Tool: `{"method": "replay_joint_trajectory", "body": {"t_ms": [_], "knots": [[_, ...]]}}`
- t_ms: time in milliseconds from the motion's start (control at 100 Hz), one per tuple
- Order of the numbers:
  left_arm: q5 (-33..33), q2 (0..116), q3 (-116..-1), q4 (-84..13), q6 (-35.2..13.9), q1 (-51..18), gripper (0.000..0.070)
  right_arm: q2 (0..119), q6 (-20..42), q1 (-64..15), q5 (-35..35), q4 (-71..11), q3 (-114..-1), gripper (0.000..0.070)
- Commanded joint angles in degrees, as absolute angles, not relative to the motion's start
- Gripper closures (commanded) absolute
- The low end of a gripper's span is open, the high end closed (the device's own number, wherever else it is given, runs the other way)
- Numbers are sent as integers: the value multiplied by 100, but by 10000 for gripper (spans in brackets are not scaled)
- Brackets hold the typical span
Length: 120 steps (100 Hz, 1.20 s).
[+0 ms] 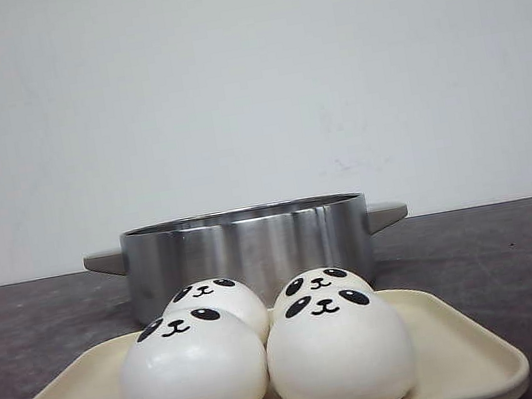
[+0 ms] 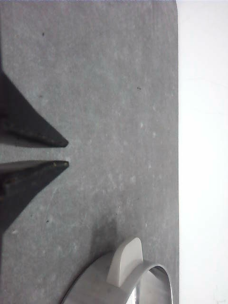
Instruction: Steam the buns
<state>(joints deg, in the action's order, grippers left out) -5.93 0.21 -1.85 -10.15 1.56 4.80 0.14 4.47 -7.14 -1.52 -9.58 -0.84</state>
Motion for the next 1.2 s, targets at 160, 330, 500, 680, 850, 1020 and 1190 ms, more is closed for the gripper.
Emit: {"method": "replay_joint_trajectory", "body": {"t_ms": [160, 330, 500, 680, 850, 1020, 1190], "knots": [[-585, 23, -80, -1057, 213, 491, 700, 21, 408, -735, -152, -904, -73, 684], [-585, 23, -80, -1057, 213, 491, 700, 21, 408, -735, -152, -904, -73, 684], [-582, 23, -80, -1057, 213, 491, 700, 21, 408, -735, -152, -906, -73, 684], [-585, 23, -80, -1057, 213, 491, 700, 21, 408, -735, -152, -904, -73, 684], [-585, 23, -80, -1057, 213, 491, 700, 21, 408, -735, -152, -904, -73, 684], [-582, 23, -80, -1057, 213, 491, 700, 21, 408, -735, -152, -904, -73, 684], [-585, 23, -80, -1055, 213, 491, 700, 21, 504, -738, -130, -687, -73, 684]]}}
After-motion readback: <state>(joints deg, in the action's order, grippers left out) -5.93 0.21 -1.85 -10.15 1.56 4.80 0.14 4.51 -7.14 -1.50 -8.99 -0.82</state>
